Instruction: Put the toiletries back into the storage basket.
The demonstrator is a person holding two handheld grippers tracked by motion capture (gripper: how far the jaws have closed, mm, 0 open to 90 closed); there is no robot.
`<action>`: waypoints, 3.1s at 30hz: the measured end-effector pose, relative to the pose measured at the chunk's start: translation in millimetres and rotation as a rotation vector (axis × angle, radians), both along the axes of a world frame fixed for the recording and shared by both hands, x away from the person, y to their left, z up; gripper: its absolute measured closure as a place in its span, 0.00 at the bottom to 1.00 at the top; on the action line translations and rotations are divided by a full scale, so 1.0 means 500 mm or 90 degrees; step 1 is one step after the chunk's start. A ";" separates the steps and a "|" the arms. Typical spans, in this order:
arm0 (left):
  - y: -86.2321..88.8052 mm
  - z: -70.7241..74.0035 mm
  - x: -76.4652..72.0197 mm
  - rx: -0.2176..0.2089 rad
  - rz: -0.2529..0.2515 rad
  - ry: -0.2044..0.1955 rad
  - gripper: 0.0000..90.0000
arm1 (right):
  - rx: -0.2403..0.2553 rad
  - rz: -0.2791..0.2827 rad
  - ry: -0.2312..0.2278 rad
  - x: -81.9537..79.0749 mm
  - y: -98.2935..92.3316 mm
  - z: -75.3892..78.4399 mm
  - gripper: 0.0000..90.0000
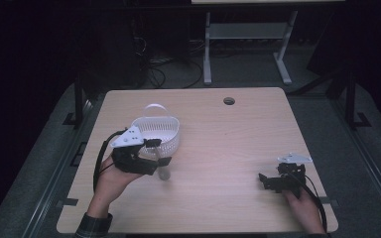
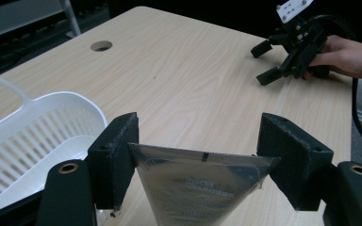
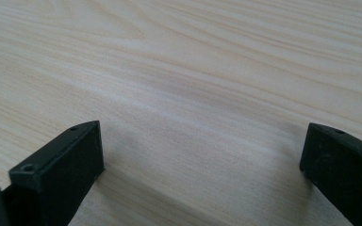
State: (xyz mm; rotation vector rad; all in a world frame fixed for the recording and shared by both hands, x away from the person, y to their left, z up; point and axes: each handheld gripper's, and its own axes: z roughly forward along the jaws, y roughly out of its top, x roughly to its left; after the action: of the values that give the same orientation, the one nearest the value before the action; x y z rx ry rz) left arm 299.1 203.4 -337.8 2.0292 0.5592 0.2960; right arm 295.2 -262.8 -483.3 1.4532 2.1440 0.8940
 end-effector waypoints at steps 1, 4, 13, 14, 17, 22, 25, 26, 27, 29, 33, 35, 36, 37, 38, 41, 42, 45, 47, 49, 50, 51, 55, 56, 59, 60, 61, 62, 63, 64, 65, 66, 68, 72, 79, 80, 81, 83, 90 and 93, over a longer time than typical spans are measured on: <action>0.002 0.001 0.000 0.000 0.002 0.000 0.33 | 0.000 0.000 0.000 0.000 0.000 0.000 0.00; 0.012 0.004 0.000 -0.003 0.010 -0.002 0.33 | 0.000 0.000 0.000 0.000 0.000 0.000 0.00; 0.041 0.008 0.005 0.005 0.049 -0.006 0.33 | 0.000 0.000 0.000 0.000 0.000 0.000 0.00; 0.044 0.008 0.007 0.005 0.053 -0.005 0.33 | 0.000 0.000 0.000 0.000 0.000 0.000 0.00; 0.051 0.008 0.011 0.005 0.061 -0.001 0.33 | 0.000 0.000 0.000 0.000 0.000 0.000 0.00; 0.060 0.005 0.020 0.013 0.073 0.008 0.33 | 0.000 0.000 0.000 0.000 0.000 0.000 0.00; 0.066 0.005 0.024 0.014 0.078 0.010 0.33 | 0.000 0.000 0.000 0.000 0.000 0.000 0.00; 0.068 0.005 0.025 0.013 0.081 0.012 0.33 | 0.000 0.000 0.000 0.000 0.000 0.000 0.00; 0.072 0.006 0.027 0.013 0.085 0.011 0.33 | 0.000 0.001 0.000 0.000 0.000 0.000 0.00; 0.077 0.010 0.029 0.014 0.087 0.011 0.33 | 0.000 0.000 0.000 0.000 0.000 0.000 0.00; 0.082 0.016 0.032 0.016 0.091 0.007 0.33 | 0.000 0.000 0.000 0.000 0.000 0.000 0.00; 0.086 0.021 0.033 0.016 0.093 0.005 0.33 | 0.000 0.000 0.000 0.000 0.000 0.000 0.00; 0.087 0.023 0.034 0.016 0.095 0.004 0.33 | 0.000 0.000 0.000 0.000 0.000 0.000 0.00; 0.090 0.026 0.035 0.017 0.096 0.003 0.33 | 0.000 0.000 0.000 0.000 0.000 0.000 0.00; 0.090 0.027 0.036 0.016 0.097 0.003 0.33 | 0.001 0.000 0.000 0.000 0.000 0.000 0.00; 0.093 0.033 0.037 0.018 0.099 0.000 0.33 | 0.000 0.000 0.000 0.000 0.000 0.000 0.00; 0.094 0.035 0.038 0.017 0.100 -0.002 0.33 | 0.001 0.000 0.000 0.000 0.000 0.000 0.00; 0.097 0.043 0.040 0.015 0.103 -0.005 0.33 | 0.000 0.000 0.000 0.000 0.000 0.000 0.00; 0.098 0.047 0.041 0.015 0.103 -0.005 0.33 | 0.000 0.001 0.000 0.000 0.000 0.000 0.00; 0.099 0.051 0.042 0.016 0.104 -0.007 0.33 | 0.000 0.000 0.000 0.000 0.000 0.000 0.00; 0.099 0.054 0.042 0.015 0.105 -0.008 0.33 | 0.001 0.000 0.000 0.000 0.000 0.000 0.00; 0.100 0.056 0.043 0.015 0.106 -0.008 0.33 | 0.000 0.000 0.000 0.000 0.000 0.000 0.00; 0.103 0.064 0.046 0.016 0.109 -0.009 0.33 | 0.000 0.000 0.000 0.000 0.000 0.000 0.00; 0.104 0.069 0.047 0.017 0.109 -0.012 0.33 | 0.001 0.000 0.001 0.000 0.000 0.000 0.00; 0.107 0.076 0.047 0.015 0.111 -0.015 0.33 | 0.000 0.000 0.000 0.000 0.000 0.000 0.00; 0.107 0.080 0.048 0.013 0.112 -0.015 0.33 | 0.000 0.000 0.000 0.000 0.000 0.000 0.00; 0.108 0.082 0.048 0.014 0.112 -0.016 0.33 | 0.000 0.000 0.000 0.000 0.000 0.000 0.00; 0.109 0.086 0.049 0.014 0.113 -0.017 0.33 | 0.000 0.001 0.000 0.000 0.000 0.000 0.00; 0.110 0.089 0.050 0.016 0.113 -0.020 0.33 | 0.000 0.000 0.000 0.000 0.000 0.000 0.00; 0.110 0.092 0.050 0.015 0.115 -0.020 0.33 | 0.000 0.000 0.000 0.000 0.000 0.000 0.00; 0.110 0.095 0.050 0.017 0.115 -0.022 0.33 | 0.000 0.000 0.000 0.000 0.000 0.000 0.00; 0.111 0.097 0.051 0.016 0.115 -0.023 0.33 | 0.000 0.000 0.000 0.000 0.000 0.000 0.00; 0.111 0.102 0.053 0.013 0.117 -0.024 0.33 | 0.000 0.000 0.000 0.000 0.000 0.000 0.00; 0.113 0.113 0.056 0.016 0.118 -0.027 0.33 | 0.000 0.000 -0.001 0.000 0.000 0.000 0.00; 0.113 0.126 0.062 0.016 0.121 -0.032 0.33 | 0.001 -0.001 0.000 0.000 0.000 0.000 0.00; 0.114 0.129 0.063 0.017 0.120 -0.031 0.33 | 0.000 0.000 0.000 0.000 0.000 0.000 0.00; 0.113 0.131 0.064 0.015 0.122 -0.032 0.33 | 0.000 0.000 0.000 0.000 0.000 0.000 0.00; 0.114 0.133 0.067 0.014 0.125 -0.033 0.33 | 0.000 0.000 0.000 0.000 0.000 0.000 0.00; 0.117 0.140 0.081 0.014 0.130 -0.031 0.33 | 0.001 0.000 0.000 0.000 0.000 0.000 0.00; 0.119 0.141 0.086 0.009 0.131 -0.030 0.33 | 0.000 0.001 -0.001 0.000 0.000 0.000 0.00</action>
State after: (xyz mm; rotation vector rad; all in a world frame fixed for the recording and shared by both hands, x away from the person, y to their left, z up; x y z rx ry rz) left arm 342.3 262.6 -267.1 1.9759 0.7402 0.4703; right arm 295.1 -262.9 -483.3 1.4503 2.1440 0.8955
